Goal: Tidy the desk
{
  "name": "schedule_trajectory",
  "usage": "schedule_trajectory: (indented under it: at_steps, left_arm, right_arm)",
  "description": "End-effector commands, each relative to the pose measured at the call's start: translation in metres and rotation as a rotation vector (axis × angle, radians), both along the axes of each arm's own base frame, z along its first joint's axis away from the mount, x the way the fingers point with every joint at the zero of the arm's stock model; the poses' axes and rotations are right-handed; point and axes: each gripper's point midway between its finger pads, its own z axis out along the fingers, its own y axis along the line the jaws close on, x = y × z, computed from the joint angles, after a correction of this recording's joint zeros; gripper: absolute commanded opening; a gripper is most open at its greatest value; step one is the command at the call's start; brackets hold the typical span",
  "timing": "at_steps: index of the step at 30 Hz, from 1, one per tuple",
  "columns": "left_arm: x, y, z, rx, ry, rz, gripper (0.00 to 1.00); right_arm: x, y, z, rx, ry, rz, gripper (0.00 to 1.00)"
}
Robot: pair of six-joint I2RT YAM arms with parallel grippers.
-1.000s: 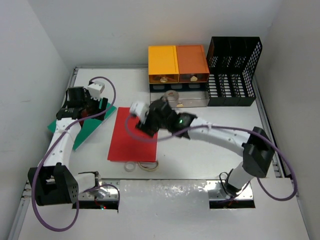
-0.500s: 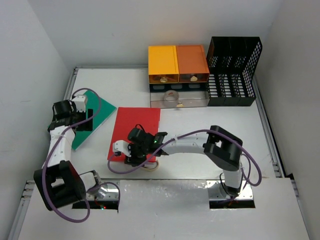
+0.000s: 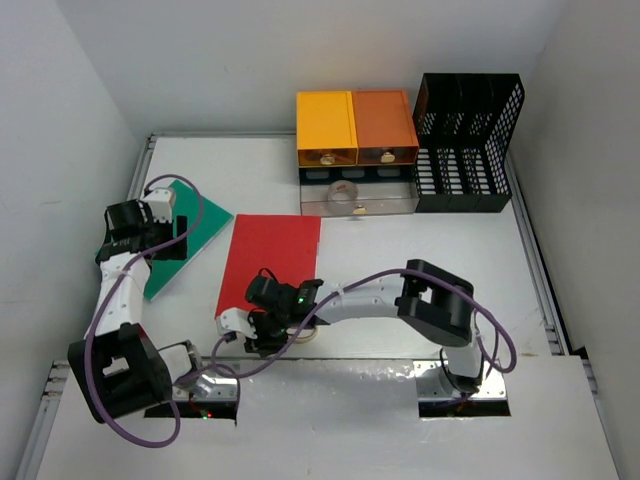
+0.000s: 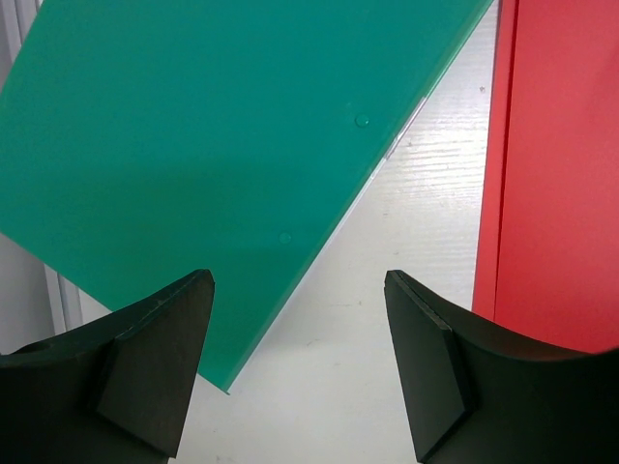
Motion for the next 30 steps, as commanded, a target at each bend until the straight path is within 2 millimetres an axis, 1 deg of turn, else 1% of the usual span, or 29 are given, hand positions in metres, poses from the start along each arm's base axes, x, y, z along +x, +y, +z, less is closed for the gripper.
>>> schedule_trajectory:
  at_steps: [1,4,5,7,11,14,15,17,18,21,24,25,26,27,30]
  left_arm:
    - [0.012,0.002,0.014,0.004,-0.059,-0.013,0.7]
    - [0.013,0.002,0.015,0.005,-0.064,-0.014,0.7]
    - [0.013,0.002,0.015,0.003,-0.065,-0.015,0.7]
    - [0.012,0.001,0.015,0.002,-0.062,-0.017,0.7]
    - [0.012,0.0,0.014,-0.002,-0.063,-0.024,0.7]
    - [0.013,-0.001,0.014,-0.001,-0.066,-0.03,0.7]
    - [0.013,-0.001,0.014,-0.005,-0.066,-0.032,0.7]
    - [0.014,-0.002,0.013,-0.008,-0.064,-0.038,0.7]
    - [0.013,-0.002,0.013,-0.008,-0.063,-0.038,0.7]
    - [0.013,-0.002,0.012,-0.012,-0.061,-0.038,0.7]
    - [0.014,-0.003,0.012,-0.013,-0.06,-0.041,0.7]
    - [0.013,-0.003,0.012,-0.013,-0.059,-0.042,0.7]
    - [0.013,-0.003,0.012,-0.013,-0.059,-0.042,0.7]
    - [0.013,-0.004,0.012,-0.014,-0.059,-0.045,0.7]
    - [0.013,-0.003,0.012,-0.014,-0.058,-0.045,0.7]
  right_arm:
    - [0.001,0.012,-0.008,-0.001,0.004,0.017,0.41]
    - [0.01,0.016,-0.014,-0.011,-0.034,-0.011,0.41]
    - [0.016,0.016,-0.02,-0.03,-0.056,-0.03,0.41]
    - [0.018,0.017,-0.019,-0.039,-0.06,-0.03,0.41]
    - [0.014,0.019,-0.012,-0.016,-0.049,-0.024,0.4]
    - [0.007,0.017,-0.003,-0.012,-0.037,-0.002,0.4]
    - [0.005,0.018,0.005,0.006,-0.043,0.011,0.4]
    - [0.003,0.019,0.015,0.036,-0.051,0.025,0.41]
    - [0.002,0.023,0.024,0.071,-0.06,0.031,0.4]
    - [0.005,0.031,0.033,0.116,-0.082,0.033,0.41]
    - [0.009,0.038,0.032,0.116,-0.09,0.036,0.41]
    - [0.01,0.039,0.022,0.096,-0.087,0.038,0.41]
    - [0.01,0.04,0.019,0.085,-0.088,0.04,0.43]
    - [0.013,0.045,0.02,0.091,-0.097,0.04,0.43]
    - [0.02,0.049,0.012,0.066,-0.11,0.036,0.44]
